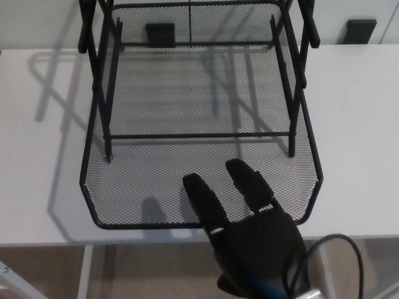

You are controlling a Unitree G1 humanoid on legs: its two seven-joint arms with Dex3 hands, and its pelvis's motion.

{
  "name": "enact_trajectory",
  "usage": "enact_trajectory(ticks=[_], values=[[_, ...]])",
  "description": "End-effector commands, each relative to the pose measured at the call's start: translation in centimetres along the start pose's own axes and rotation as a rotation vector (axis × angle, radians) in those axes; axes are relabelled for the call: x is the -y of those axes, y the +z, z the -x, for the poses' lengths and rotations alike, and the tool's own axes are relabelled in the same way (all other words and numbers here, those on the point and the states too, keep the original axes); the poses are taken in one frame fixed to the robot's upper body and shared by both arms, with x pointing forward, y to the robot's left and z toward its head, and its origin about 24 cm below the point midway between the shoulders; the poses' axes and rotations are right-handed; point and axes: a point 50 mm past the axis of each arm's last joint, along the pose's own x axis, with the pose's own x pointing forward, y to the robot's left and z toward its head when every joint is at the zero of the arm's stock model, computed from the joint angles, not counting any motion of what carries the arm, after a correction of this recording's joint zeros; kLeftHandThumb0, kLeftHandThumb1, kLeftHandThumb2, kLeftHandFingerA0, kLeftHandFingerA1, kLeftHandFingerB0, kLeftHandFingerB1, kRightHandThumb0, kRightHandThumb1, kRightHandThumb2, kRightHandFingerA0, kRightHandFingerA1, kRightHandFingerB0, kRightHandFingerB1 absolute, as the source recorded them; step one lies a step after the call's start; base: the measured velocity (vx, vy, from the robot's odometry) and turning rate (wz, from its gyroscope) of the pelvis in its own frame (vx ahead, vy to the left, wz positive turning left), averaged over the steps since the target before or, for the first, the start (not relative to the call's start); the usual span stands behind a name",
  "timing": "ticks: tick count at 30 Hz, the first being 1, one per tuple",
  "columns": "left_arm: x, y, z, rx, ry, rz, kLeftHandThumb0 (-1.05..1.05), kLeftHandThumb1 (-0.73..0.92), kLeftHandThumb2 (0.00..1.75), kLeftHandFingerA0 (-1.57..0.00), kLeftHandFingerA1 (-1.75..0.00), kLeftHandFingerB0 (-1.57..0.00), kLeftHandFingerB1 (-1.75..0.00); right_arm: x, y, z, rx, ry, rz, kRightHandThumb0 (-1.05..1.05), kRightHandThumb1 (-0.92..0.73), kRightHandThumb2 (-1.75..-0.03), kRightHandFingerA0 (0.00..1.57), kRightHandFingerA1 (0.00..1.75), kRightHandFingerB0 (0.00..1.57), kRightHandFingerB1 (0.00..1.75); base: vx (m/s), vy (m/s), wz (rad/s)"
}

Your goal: The robot walks towards a file tray kept in the middle of a desk and uses its right hand to grab a tray and pulls it out towards itself

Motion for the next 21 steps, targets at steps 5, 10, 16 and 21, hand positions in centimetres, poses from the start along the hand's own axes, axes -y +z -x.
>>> enact_trajectory(ticks=[5,10,16,21], values=[[-0.5,-0.1,0.3,0.014,0.002,-0.074,-0.44,0.3,0.5,-0.76,-0.6,-0.58,-0.51,-0.2,3.3,3.7,0.111,0.059,-0.106,-0.73,-0.44,-0.55,0.05,0.38,0.13,0.29,0.0,0.0,0.0],[-0.4,0.0,0.2,0.011,0.004,-0.095,-0.49,0.22,0.67,-0.73,-0.66,-0.54,-0.58,1.4,3.7,4.2,0.147,0.039,-0.116,-0.74,-0.49,-0.55,0.02,0.39,0.12,0.3,0.0,0.0,0.0],[-0.4,-0.1,0.3,0.01,-0.009,-0.051,-0.45,0.3,0.5,-0.75,-0.61,-0.6,-0.52,3.7,4.1,4.3,0.208,-0.041,-0.145,-0.62,-0.34,-0.81,0.02,0.36,0.0,0.31,0.0,0.0,0.0],[-0.3,0.2,0.3,0.0,-0.006,-0.096,-0.54,0.21,0.68,-0.74,-0.68,-0.53,-0.6,6.9,4.3,4.9,0.285,-0.167,-0.174,-0.65,-0.36,-0.83,0.02,0.28,0.0,0.31,0.0,0.0,0.0]])
